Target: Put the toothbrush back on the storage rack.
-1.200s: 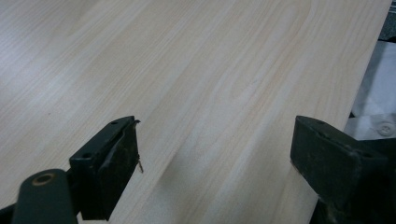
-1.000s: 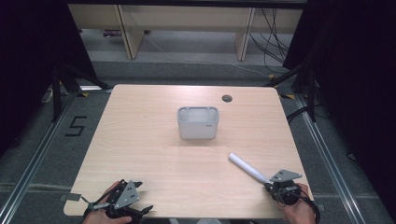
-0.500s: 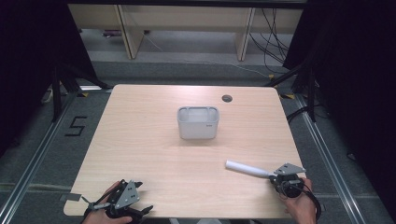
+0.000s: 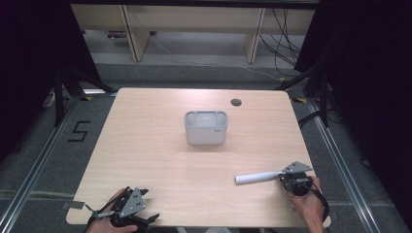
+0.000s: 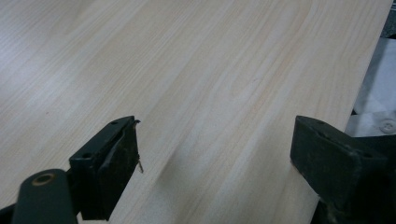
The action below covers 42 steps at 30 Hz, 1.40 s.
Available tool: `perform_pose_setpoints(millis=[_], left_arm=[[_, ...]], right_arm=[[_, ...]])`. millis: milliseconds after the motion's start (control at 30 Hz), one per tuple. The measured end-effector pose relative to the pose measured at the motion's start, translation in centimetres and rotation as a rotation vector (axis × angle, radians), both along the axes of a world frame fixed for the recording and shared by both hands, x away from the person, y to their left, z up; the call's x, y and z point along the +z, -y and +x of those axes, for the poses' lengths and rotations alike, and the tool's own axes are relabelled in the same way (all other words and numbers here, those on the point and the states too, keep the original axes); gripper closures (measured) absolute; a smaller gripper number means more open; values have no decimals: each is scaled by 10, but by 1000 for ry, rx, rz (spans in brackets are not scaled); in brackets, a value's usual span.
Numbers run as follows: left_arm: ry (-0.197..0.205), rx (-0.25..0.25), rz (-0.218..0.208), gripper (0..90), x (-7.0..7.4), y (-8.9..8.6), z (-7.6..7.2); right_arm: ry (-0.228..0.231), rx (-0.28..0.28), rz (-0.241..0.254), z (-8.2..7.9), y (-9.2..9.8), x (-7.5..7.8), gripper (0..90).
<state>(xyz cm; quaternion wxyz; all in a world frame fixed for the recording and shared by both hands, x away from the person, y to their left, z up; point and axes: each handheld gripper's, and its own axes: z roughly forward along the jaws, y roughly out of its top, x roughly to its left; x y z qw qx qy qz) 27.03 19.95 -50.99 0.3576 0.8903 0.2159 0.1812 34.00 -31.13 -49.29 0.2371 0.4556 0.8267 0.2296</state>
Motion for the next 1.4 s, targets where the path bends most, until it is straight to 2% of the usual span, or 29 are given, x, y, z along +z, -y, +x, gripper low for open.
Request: perform_pose_setpoints(millis=[133,167,200,233,333,367,500,533,567,600,633,733,800,833,867,900,933,967,1033,1067,1167,1200,1333,1367,1400], left_arm=[[1,2,-2,148,0,0,0],[1,1,-2,148,0,0,0],[-1,1,-2,148,0,0,0],[3,-2,15,148,0,-1,1],[-1,1,-2,148,0,0,0],[-1,1,-2,148,0,0,0],[0,9,6,148,0,-1,1],[3,2,-1,148,0,0,1],[-1,2,-2,148,0,0,0],[1,-1,13,148,0,-1,1],[-3,2,0,148,0,0,0],[0,2,-2,148,0,0,0],[1,-2,12,148,1,-1,1],[-1,3,1,148,0,-1,1],[6,1,12,148,0,-1,1],[-3,6,-2,148,0,0,0],[1,3,4,148,1,-1,0],[0,2,5,148,1,-1,0],[-15,18,-24,148,-1,1,-1],[-9,10,-2,148,0,-1,0],[7,1,22,148,1,-1,1],[0,3,5,148,1,-1,0],[10,4,20,148,1,-1,1],[7,0,22,148,1,-1,1],[1,3,6,148,1,-1,0]], right_arm=[[28,22,-27,10,-2,-1,898],[20,19,-27,11,-3,-1,899],[36,27,-33,15,-4,-1,898],[41,34,-44,19,-6,-1,898],[16,17,-38,21,-10,0,898],[35,29,-50,25,-13,0,898],[47,40,-50,31,-16,-1,898],[43,39,-60,33,-18,0,898],[23,32,-46,33,-20,0,898],[35,48,-55,37,-23,0,898],[27,40,-52,38,-26,1,898],[30,44,-56,42,-30,2,898],[34,60,-66,46,-35,2,899],[44,68,-69,47,-37,2,899],[32,63,-54,48,-40,2,899],[27,66,-65,50,-43,3,899],[26,66,-62,51,-45,3,899],[43,82,-78,52,-45,2,899],[29,82,-67,53,-50,4,899],[33,87,-68,54,-52,4,899],[36,112,-81,56,-56,4,899],[26,106,-72,56,-58,5,899],[27,108,-62,56,-57,8,855],[20,107,-42,55,-57,9,812],[11,91,-10,54,-57,11,770]])
